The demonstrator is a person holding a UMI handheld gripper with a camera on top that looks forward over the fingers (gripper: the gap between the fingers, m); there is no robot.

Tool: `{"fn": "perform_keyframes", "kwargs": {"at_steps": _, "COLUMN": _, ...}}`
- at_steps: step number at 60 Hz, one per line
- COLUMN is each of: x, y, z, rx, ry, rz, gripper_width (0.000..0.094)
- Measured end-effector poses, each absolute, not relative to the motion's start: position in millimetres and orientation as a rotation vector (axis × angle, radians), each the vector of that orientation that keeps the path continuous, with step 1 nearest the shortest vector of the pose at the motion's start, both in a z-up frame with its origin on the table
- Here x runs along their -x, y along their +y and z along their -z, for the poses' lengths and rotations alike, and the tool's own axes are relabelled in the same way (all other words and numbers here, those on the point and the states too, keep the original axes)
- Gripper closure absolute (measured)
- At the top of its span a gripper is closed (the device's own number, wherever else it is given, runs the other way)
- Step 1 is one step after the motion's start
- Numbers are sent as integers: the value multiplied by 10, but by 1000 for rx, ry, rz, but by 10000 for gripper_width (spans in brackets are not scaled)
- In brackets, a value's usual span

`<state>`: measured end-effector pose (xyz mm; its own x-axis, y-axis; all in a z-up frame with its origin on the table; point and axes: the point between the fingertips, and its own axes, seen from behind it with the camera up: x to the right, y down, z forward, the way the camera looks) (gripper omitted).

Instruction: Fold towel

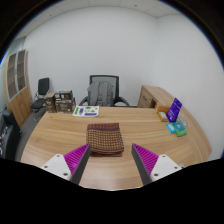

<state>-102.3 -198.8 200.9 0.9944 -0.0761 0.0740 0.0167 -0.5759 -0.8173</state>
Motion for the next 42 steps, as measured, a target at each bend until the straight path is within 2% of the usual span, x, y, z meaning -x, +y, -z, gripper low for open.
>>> {"fn": "perform_keyframes", "kwargs": {"at_steps": 14, "x": 1438, "y": -3062, "z": -2579, "rx": 2115, "ry": 39, "rz": 163, "gripper_width": 76}}
{"fn": "perform_keyframes", "kwargs": {"at_steps": 28, "x": 1735, "y": -3858, "z": -2807, "rx": 2090, "ry": 32, "rz": 164, "gripper_width": 76}}
{"fn": "perform_keyframes", "kwargs": {"at_steps": 42, "x": 1757, "y": -4146, "z": -2896, "rx": 2074, "ry": 55, "rz": 162, "gripper_width": 76}}
